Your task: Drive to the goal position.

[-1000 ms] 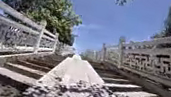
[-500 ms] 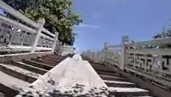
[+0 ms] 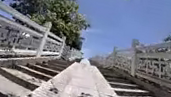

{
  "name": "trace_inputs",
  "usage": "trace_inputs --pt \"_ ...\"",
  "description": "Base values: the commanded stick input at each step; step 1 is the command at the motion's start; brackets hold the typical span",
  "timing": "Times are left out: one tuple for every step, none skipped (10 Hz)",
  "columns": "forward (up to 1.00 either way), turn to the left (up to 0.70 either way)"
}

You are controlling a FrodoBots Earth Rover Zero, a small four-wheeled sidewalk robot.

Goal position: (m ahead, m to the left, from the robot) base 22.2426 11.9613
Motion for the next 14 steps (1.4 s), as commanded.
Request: trace_inputs --pt "0.45 0.0" --pt "0.45 0.0" --pt "0.45 0.0" --pt "0.45 0.0" --pt "0.45 0.0" --pt "0.45 0.0" --pt "0.45 0.0" --pt "0.45 0.0" --pt "0.45 0.0" --pt "0.45 0.0" --pt "0.45 0.0" --pt "0.45 0.0" --pt "0.45 0.0" --pt "0.45 0.0"
